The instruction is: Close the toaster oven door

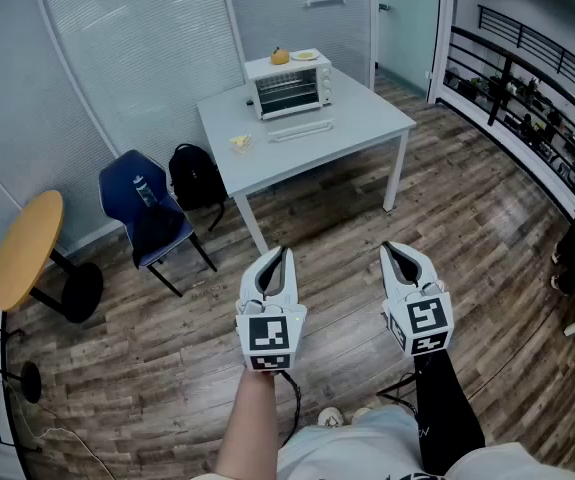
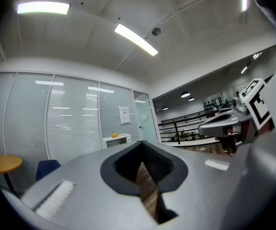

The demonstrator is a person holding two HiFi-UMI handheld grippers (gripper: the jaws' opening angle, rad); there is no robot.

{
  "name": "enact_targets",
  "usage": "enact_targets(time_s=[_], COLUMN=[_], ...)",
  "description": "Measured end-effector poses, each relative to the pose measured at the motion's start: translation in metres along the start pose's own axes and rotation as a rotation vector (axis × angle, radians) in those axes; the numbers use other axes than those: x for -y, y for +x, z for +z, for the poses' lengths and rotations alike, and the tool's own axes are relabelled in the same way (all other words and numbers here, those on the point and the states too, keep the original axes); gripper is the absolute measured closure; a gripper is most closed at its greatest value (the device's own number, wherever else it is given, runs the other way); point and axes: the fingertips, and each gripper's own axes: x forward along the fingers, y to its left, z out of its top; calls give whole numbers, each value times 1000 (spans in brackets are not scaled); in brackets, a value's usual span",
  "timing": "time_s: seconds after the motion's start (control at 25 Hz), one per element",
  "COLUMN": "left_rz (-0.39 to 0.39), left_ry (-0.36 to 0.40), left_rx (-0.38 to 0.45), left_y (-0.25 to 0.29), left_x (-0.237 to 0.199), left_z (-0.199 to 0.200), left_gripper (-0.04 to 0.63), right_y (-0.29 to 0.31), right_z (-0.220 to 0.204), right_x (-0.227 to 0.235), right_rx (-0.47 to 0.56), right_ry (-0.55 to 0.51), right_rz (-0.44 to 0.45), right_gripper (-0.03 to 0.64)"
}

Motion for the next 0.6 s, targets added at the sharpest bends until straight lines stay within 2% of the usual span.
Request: enact_targets(time_s=[0.6], left_rz=[-23], left_ry=[1], left_rx=[1], left_y=[-3], left_x=[4], left_z=[-3], left_gripper=[540], right_y=[0], right_z=[-10], right_x=[-14], right_rx=[-14], right_ry=[4], right_rz=[8], right_gripper=[614])
